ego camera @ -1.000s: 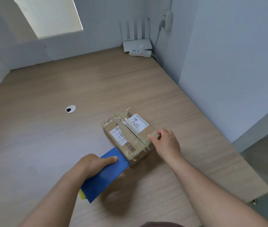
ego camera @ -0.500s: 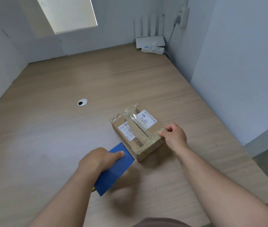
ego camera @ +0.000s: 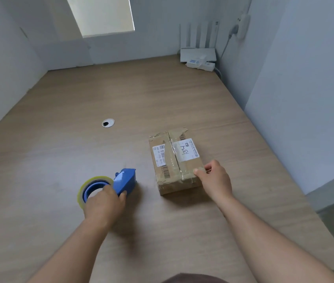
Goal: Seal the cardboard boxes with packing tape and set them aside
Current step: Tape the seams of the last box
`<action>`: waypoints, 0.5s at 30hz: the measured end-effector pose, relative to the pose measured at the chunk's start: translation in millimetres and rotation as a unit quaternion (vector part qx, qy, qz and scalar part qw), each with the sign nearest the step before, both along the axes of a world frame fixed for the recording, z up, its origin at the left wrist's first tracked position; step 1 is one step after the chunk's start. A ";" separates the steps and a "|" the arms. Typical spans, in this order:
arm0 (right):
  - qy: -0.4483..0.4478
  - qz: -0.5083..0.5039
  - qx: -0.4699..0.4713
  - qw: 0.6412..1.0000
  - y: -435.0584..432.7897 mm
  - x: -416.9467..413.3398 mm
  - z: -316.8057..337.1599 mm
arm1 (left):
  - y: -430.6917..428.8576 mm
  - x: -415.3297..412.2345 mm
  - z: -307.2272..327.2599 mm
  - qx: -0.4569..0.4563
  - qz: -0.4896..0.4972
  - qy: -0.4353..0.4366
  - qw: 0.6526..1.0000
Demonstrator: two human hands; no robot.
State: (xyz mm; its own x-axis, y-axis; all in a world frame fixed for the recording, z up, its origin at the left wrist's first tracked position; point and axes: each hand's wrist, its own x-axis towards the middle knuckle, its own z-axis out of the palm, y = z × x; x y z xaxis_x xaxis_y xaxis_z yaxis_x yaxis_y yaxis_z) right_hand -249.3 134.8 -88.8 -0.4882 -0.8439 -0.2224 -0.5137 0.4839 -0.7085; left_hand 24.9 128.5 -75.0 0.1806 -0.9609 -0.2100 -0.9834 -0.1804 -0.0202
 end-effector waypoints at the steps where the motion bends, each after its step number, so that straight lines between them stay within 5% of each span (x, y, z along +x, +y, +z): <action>1: 0.003 0.007 0.003 1.000 -0.4 0.2 -0.2 | 4.9 1.4 -6.7 0.007 0.003 0.001 1.000; 5: 0.023 0.034 0.001 0.999 0.0 4.2 -2.2 | 12.9 -1.1 -10.6 -0.064 0.010 0.021 0.998; 8: 0.065 0.054 0.013 0.996 -0.4 8.6 0.9 | 17.1 -38.6 6.9 -0.140 -0.055 0.168 0.974; 12: 0.158 0.061 0.085 0.982 -5.8 29.6 12.7 | 6.4 -101.9 5.5 -0.007 -0.002 0.382 0.924; 15: 0.205 0.069 0.097 0.971 -10.5 39.8 12.0 | -5.3 -114.1 -8.5 0.029 0.096 0.408 0.908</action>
